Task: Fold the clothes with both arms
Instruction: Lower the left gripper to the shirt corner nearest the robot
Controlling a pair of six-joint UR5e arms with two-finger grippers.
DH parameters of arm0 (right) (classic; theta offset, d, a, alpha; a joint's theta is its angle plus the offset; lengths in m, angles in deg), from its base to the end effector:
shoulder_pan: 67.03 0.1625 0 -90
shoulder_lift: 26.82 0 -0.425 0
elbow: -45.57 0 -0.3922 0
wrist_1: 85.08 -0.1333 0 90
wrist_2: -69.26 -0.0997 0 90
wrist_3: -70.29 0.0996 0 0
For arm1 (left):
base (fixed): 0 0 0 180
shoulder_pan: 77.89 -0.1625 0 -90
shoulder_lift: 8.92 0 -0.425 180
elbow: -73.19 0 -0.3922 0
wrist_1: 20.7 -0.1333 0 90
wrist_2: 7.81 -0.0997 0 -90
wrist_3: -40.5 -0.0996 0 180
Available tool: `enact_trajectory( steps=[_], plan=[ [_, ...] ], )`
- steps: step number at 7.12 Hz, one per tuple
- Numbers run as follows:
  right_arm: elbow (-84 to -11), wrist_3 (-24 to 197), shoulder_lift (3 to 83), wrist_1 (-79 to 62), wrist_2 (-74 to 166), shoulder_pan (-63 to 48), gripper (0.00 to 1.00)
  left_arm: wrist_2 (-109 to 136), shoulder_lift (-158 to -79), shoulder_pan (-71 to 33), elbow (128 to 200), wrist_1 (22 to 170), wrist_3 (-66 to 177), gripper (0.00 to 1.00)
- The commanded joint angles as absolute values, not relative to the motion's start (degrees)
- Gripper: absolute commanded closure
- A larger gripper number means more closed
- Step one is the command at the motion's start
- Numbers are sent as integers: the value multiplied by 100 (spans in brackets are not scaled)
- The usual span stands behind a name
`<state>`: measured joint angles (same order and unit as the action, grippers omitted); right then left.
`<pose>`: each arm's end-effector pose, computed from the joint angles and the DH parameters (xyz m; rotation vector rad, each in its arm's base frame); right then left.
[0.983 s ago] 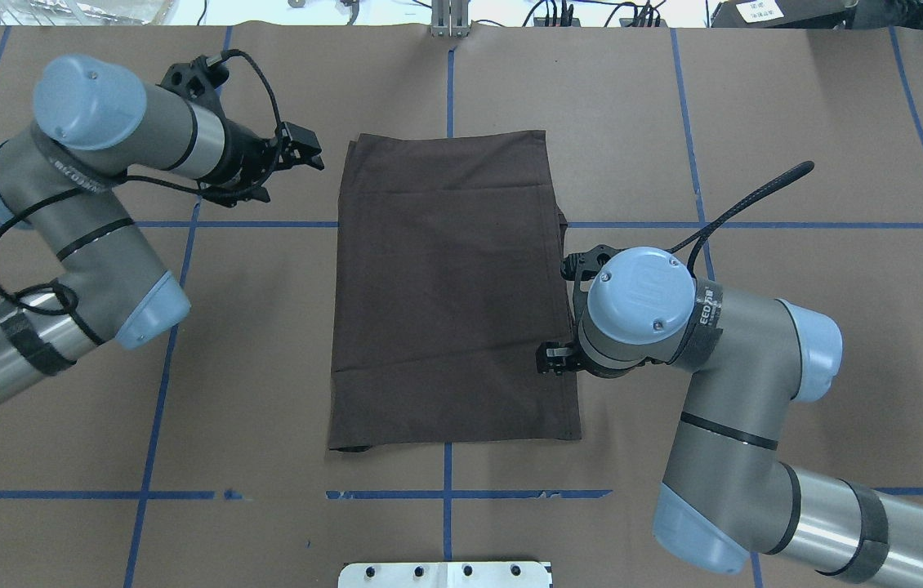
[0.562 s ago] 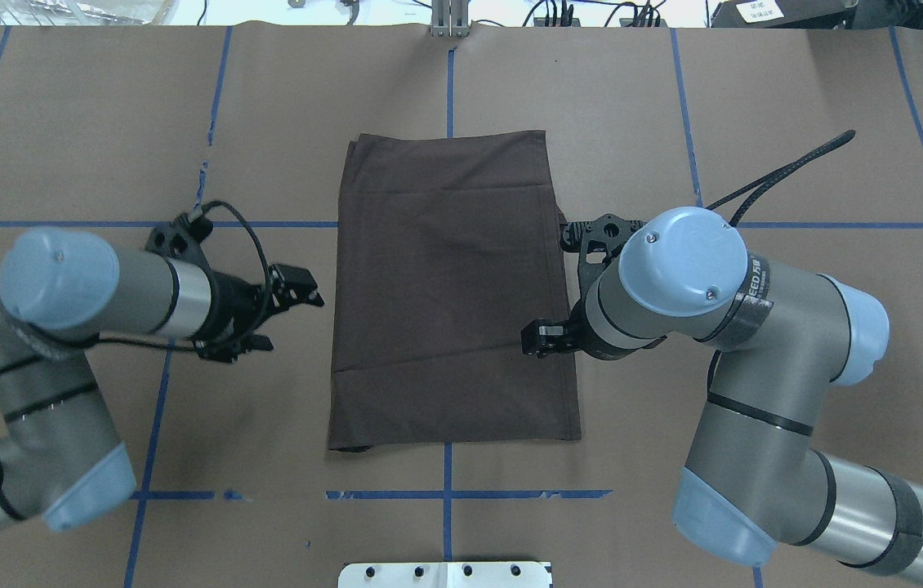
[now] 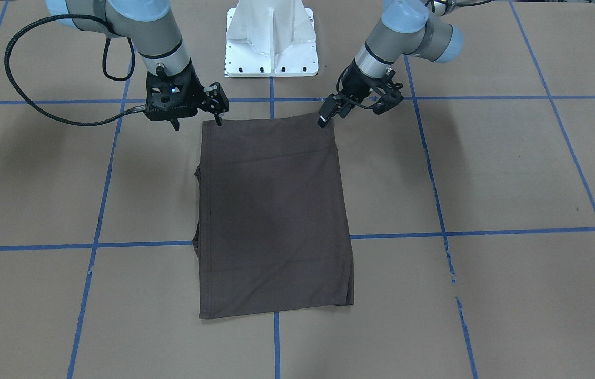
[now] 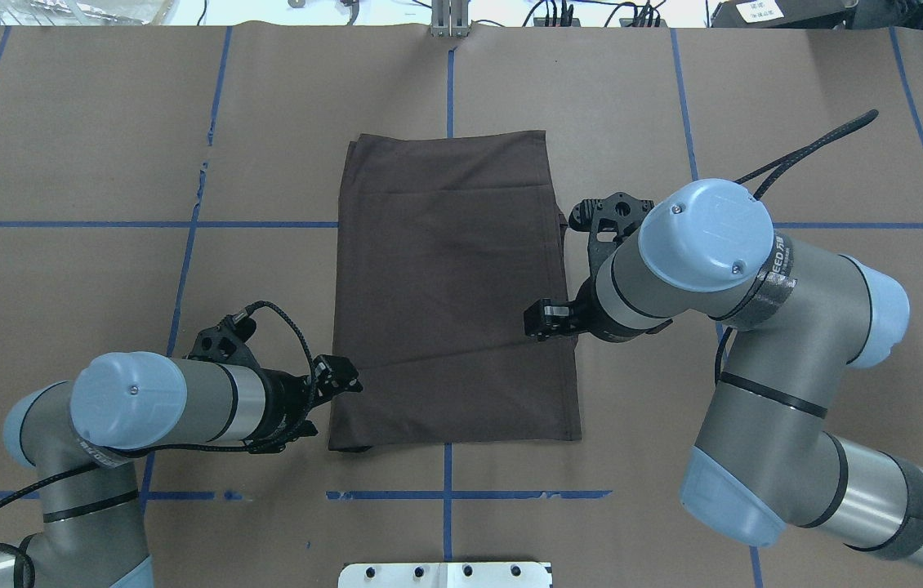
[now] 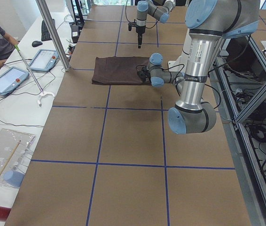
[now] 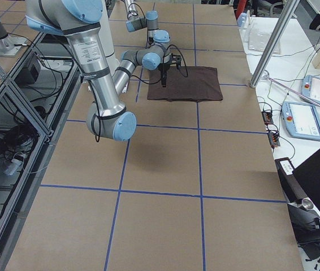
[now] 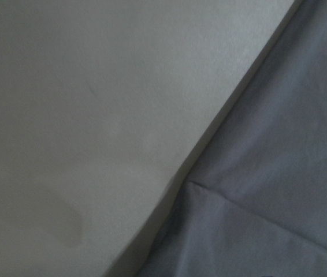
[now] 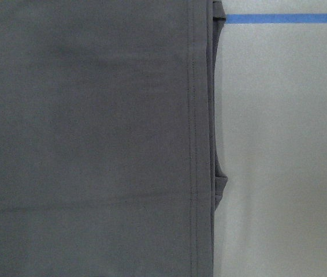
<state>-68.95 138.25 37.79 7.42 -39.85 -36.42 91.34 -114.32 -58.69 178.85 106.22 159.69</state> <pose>-0.4406 -0.3777 0.2367 0.0818 -0.8732 0.0019 0.5066 -0.3008 0.3143 -0.2479 1.1907 -0.6460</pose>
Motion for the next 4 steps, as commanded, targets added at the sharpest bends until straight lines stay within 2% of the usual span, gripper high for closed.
enact_trajectory(
  steps=[1,4],
  plan=[
    [-6922,13841,3778,738,-3990,-3618,0,9089,-11510,-5978,17760,10621,15994,13],
    [-6922,13841,3778,738,-4007,-3592,0,9010,-11492,-6066,17743,10613,15994,15]
  ],
)
